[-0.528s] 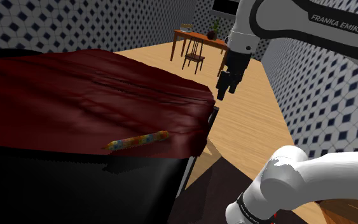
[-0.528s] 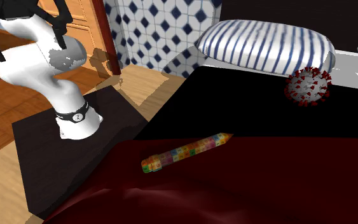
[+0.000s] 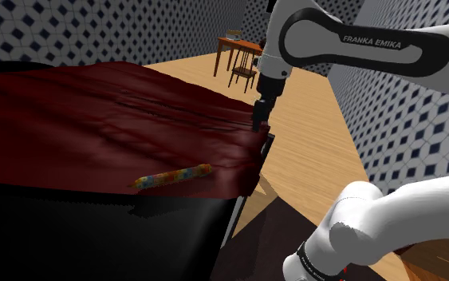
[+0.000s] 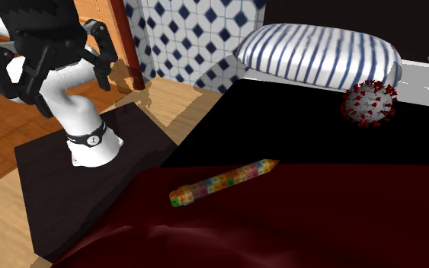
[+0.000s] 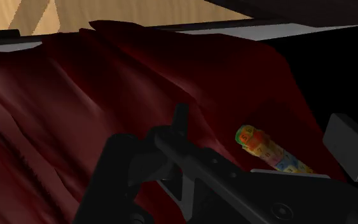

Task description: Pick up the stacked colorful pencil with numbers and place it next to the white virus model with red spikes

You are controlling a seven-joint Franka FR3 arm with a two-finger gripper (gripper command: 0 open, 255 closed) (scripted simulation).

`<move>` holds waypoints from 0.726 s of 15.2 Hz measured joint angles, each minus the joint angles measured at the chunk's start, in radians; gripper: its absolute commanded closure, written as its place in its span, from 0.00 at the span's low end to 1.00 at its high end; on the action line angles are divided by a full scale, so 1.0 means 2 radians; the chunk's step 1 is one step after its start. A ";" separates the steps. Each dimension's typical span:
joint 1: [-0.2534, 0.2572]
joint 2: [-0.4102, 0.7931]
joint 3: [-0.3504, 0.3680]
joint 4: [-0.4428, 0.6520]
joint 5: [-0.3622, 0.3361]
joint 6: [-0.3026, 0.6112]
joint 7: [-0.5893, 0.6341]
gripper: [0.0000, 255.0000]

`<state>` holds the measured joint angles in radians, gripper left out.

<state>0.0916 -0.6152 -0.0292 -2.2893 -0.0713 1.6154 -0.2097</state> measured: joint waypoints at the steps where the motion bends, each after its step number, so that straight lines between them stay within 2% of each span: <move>1: 0.006 0.013 -0.003 -0.003 -0.001 0.017 -0.015 0.00; 11: 0.065 0.149 -0.002 0.002 0.009 0.153 -0.154 0.00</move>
<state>0.2220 -0.3178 -0.0340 -2.2845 -0.0533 1.9223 -0.5175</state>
